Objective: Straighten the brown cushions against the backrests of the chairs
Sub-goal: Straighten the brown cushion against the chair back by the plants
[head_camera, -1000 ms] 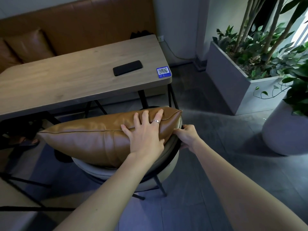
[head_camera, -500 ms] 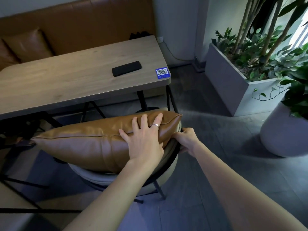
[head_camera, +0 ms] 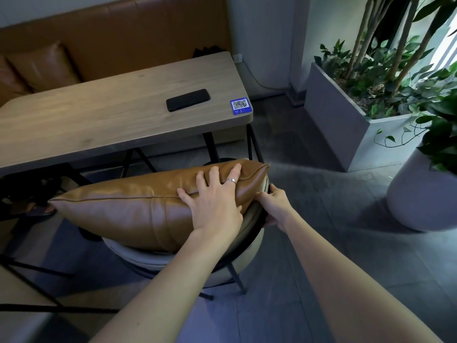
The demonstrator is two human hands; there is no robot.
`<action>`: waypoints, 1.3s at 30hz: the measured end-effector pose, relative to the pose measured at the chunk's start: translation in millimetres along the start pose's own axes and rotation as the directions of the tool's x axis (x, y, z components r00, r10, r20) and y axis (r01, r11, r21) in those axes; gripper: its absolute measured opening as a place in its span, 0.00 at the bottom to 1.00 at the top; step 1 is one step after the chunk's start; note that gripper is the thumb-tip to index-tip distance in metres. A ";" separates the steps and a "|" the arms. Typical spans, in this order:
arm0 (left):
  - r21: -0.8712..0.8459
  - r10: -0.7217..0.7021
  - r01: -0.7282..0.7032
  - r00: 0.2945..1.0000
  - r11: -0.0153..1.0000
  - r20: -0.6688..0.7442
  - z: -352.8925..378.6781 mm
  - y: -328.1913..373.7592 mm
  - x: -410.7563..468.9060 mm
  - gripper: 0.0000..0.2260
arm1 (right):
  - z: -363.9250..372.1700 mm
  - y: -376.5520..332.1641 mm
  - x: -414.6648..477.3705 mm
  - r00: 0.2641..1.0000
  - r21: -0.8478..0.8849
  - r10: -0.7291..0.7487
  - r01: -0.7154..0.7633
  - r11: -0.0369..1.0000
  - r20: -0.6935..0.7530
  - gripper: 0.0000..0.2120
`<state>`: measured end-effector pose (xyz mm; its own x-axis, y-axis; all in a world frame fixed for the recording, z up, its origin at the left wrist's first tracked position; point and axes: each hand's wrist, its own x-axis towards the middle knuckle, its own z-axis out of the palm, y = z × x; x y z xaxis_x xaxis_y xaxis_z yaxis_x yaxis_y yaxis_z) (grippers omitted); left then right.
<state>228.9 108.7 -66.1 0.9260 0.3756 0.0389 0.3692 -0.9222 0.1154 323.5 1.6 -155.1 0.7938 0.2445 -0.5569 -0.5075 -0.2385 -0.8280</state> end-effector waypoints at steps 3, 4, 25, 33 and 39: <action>-0.003 -0.007 0.007 1.000 1.000 0.003 -0.2 1.5 -2.1 0.41 | 0.3 -1.2 -2.8 1.000 0.013 0.002 -0.002 1.000 0.002 0.41; -0.003 -0.009 0.009 1.000 1.000 0.002 0.1 1.4 -2.9 0.41 | 0.6 -0.5 -3.8 1.000 0.013 0.004 -0.004 1.000 0.007 0.44; 0.000 0.006 -0.006 1.000 1.000 -0.014 9.5 -1.3 7.7 0.44 | -7.7 0.3 4.5 0.999 -0.068 0.036 -0.034 0.997 0.036 0.44; -0.053 0.066 -0.062 0.995 0.997 0.072 3.4 -15.0 9.1 0.47 | -10.8 1.2 -4.9 0.994 -0.081 0.058 -0.050 0.995 0.097 0.38; -0.101 0.160 -0.144 0.972 0.984 0.172 -30.5 -47.5 -7.2 0.41 | -19.3 -21.0 -35.1 0.990 -0.321 0.007 0.039 0.946 0.141 0.20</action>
<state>202.3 152.6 -41.6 0.9727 0.2019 -0.1147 0.2222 -0.9525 0.2081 312.7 -20.1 -116.9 0.7352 0.3728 -0.5661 -0.3413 -0.5180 -0.7844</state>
